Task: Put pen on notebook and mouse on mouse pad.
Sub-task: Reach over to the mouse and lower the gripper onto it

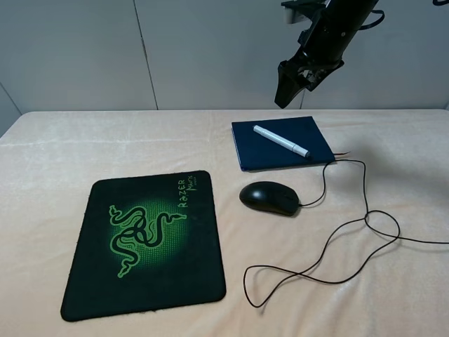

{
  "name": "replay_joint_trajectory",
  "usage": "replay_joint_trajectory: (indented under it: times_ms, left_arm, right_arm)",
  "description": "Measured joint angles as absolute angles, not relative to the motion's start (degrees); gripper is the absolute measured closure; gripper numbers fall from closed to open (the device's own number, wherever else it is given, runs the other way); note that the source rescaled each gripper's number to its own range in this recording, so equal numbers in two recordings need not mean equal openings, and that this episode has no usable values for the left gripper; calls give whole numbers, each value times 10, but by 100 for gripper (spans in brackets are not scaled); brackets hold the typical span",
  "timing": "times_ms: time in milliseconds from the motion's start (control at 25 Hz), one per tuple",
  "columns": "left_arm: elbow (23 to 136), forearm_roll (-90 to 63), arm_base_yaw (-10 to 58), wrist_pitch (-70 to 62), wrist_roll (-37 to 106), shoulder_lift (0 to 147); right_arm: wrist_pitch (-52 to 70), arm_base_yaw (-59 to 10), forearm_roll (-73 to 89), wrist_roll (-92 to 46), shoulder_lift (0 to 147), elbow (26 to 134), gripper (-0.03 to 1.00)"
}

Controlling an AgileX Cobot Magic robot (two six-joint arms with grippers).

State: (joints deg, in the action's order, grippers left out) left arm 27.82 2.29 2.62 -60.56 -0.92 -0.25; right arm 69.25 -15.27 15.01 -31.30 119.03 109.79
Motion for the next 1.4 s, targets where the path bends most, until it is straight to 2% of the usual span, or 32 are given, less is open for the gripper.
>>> replay_joint_trajectory:
  times_ms: [360,640,960,1400]
  left_arm:
    - [278,23,26,-606,-9,-3]
    - [278,23,26,-606,-9,-3]
    - [278,23,26,-606,-9,-3]
    - [278,23,26,-606,-9,-3]
  right_arm:
    - [688,-240,99,-313,1190,995,-3]
    - [603,-283,84,-302,1190,903,-3]
    - [501,-289,71,-299,1190,800,-3]
    - [414,-289,59,-298,1190,745,-3]
